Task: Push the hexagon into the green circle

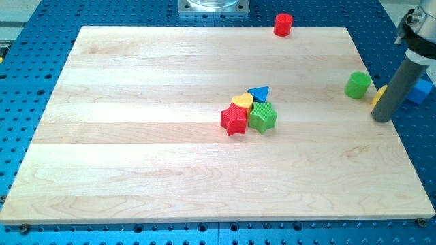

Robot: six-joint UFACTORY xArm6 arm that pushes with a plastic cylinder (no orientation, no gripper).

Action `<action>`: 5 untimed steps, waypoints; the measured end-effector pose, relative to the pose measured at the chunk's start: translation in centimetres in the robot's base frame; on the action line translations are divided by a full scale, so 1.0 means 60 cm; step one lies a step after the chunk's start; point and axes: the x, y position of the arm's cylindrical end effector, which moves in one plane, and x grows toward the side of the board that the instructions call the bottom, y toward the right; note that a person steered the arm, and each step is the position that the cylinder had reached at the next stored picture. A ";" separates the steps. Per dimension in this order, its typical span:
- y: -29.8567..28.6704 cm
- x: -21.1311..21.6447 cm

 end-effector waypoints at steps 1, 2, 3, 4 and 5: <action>0.003 0.037; 0.098 0.031; 0.093 -0.010; -0.001 -0.101; -0.138 -0.192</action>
